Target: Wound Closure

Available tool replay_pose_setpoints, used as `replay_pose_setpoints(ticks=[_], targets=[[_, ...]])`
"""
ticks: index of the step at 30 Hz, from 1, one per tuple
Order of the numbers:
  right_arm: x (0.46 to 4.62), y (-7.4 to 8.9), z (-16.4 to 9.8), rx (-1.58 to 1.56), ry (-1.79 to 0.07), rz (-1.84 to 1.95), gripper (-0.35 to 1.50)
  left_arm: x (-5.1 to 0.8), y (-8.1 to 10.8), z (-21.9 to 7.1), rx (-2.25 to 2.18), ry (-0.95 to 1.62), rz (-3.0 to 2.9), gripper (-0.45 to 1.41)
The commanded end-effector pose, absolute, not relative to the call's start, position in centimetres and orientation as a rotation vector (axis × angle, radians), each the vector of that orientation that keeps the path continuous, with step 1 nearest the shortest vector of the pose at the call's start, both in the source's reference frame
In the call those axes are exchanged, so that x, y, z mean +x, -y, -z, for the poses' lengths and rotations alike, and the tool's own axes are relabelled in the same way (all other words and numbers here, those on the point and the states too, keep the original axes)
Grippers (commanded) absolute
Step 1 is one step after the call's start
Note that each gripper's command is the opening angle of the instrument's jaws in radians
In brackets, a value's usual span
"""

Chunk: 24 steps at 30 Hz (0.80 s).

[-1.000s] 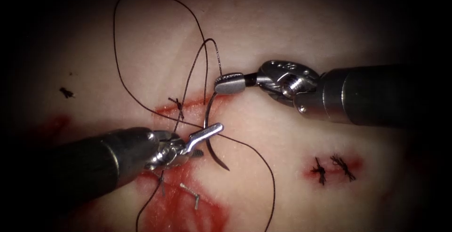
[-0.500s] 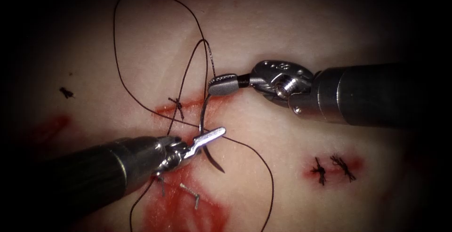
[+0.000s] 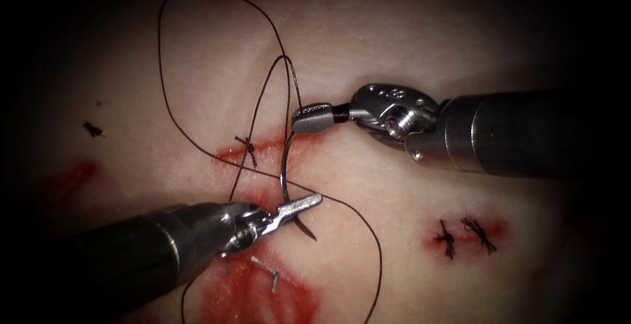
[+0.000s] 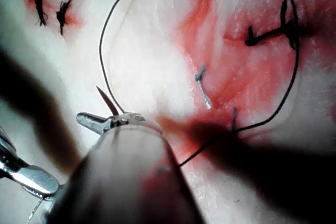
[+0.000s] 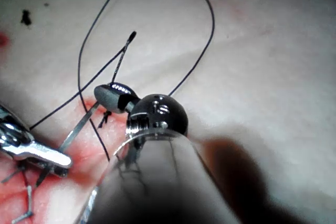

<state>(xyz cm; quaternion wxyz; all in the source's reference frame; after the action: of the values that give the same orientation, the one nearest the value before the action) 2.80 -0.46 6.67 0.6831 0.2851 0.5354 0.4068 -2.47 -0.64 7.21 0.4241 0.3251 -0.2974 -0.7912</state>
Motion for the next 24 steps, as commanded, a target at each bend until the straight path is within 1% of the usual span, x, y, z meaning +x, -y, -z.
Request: replay_pose_setpoints(ticks=[1,5,7,8,9,10,18,19,20,21,22,24], targets=[[2.87,0.48,-6.72,0.642,-1.203,-0.913,-0.35,-2.52,0.63,-7.3,0.812,0.74,1.977,0.49],[2.87,0.48,-6.72,0.637,-1.205,-0.908,-0.35,-2.5,0.63,-7.3,0.814,0.74,1.974,0.49],[2.87,0.48,-6.72,0.638,-1.205,-0.908,-0.35,-2.49,0.63,-7.29,0.817,0.739,1.973,0.23],[2.87,0.48,-6.72,0.638,-1.205,-0.908,-0.35,-2.49,0.63,-7.29,0.817,0.739,1.973,0.23],[2.87,0.48,-6.72,0.638,-1.205,-0.908,-0.35,-2.48,0.63,-7.29,0.817,0.738,1.973,0.09],[2.87,0.48,-6.72,0.638,-1.205,-0.908,-0.35,-2.48,0.63,-7.27,0.818,0.738,1.974,-0.45],[2.86,0.47,-6.71,0.607,-1.238,-0.886,-0.35,-2.46,0.63,-7.26,0.858,0.706,2.026,-0.45],[2.86,0.46,-6.71,0.601,-1.25,-0.879,-0.03,-2.45,0.62,-7.25,0.863,0.704,2.024,-0.45],[2.86,0.45,-6.71,0.596,-1.26,-0.879,0.36,-2.45,0.61,-7.25,0.878,0.701,2.017,-0.45],[2.86,0.43,-6.7,0.591,-1.269,-0.88,0.69,-2.44,0.59,-7.24,0.899,0.693,2.006,-0.45],[2.85,0.42,-6.7,0.584,-1.284,-0.875,0.91,-2.44,0.57,-7.23,0.927,0.688,1.992,-0.45],[2.85,0.4,-6.69,0.604,-1.314,-0.849,1.1,-2.42,0.53,-7.22,0.944,0.689,1.961,-0.45]])
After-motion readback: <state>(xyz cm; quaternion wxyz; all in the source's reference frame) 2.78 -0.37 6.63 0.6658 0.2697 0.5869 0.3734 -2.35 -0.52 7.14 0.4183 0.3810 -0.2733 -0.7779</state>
